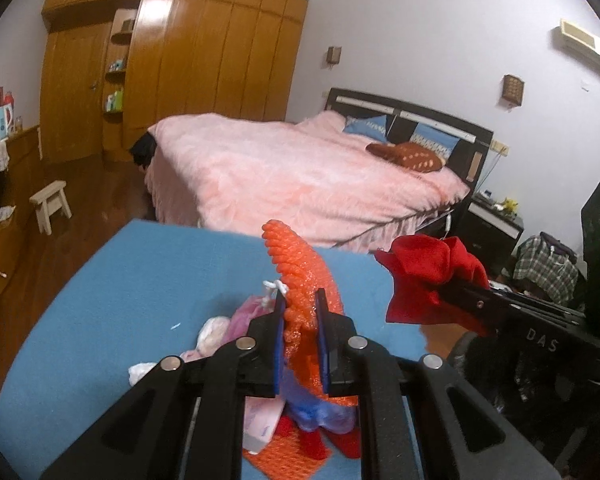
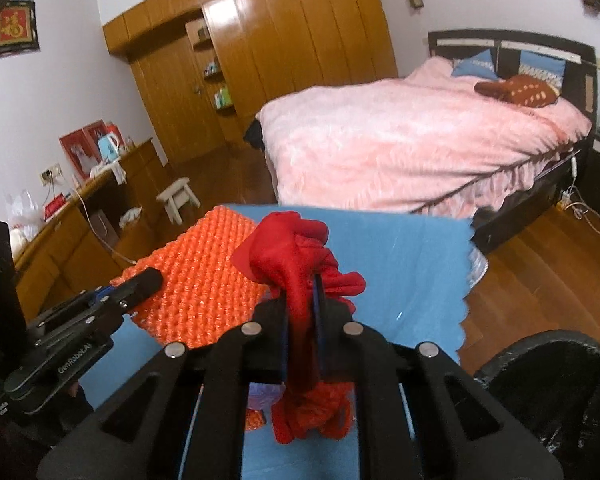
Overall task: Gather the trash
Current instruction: 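Lift the orange mesh bag with the left tool while the right tool lifts the red glove, then drop the orange mesh bag and red glove into the trash bin with both tools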
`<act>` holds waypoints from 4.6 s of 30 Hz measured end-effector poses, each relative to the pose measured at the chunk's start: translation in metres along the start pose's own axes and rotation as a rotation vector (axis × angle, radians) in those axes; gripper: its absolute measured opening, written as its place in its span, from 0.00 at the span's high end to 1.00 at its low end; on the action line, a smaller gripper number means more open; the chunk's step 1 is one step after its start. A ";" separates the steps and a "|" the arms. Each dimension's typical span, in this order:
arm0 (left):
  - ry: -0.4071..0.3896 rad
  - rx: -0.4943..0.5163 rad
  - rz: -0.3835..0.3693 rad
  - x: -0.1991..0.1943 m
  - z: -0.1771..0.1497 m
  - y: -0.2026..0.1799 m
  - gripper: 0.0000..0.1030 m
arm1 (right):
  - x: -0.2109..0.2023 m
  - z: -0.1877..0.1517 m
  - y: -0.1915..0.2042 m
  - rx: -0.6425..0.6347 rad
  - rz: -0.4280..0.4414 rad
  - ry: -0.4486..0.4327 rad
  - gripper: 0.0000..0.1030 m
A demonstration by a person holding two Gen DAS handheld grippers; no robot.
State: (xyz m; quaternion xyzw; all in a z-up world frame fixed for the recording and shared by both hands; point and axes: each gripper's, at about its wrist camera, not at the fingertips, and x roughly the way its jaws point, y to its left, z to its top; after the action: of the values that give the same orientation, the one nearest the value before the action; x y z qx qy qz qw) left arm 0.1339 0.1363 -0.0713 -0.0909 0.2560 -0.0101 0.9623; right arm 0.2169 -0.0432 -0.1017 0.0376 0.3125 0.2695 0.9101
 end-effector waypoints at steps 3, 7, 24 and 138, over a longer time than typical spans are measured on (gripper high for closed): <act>-0.022 0.016 -0.018 -0.011 0.007 -0.013 0.87 | -0.023 0.003 -0.002 0.006 -0.010 -0.033 0.91; -0.033 0.046 -0.055 -0.021 0.010 -0.035 0.87 | -0.051 0.003 -0.007 0.010 -0.041 -0.067 0.91; -0.043 0.167 -0.146 -0.041 -0.021 -0.125 0.87 | -0.129 -0.038 -0.061 0.040 -0.193 -0.085 0.91; 0.009 0.183 -0.028 -0.023 -0.047 -0.111 0.12 | -0.128 -0.083 -0.102 0.115 -0.385 -0.083 0.05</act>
State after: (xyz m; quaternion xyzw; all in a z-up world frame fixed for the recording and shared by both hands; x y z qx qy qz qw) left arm 0.0933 0.0208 -0.0800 -0.0059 0.2573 -0.0473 0.9652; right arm 0.1315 -0.2044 -0.1222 0.0403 0.2911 0.0705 0.9533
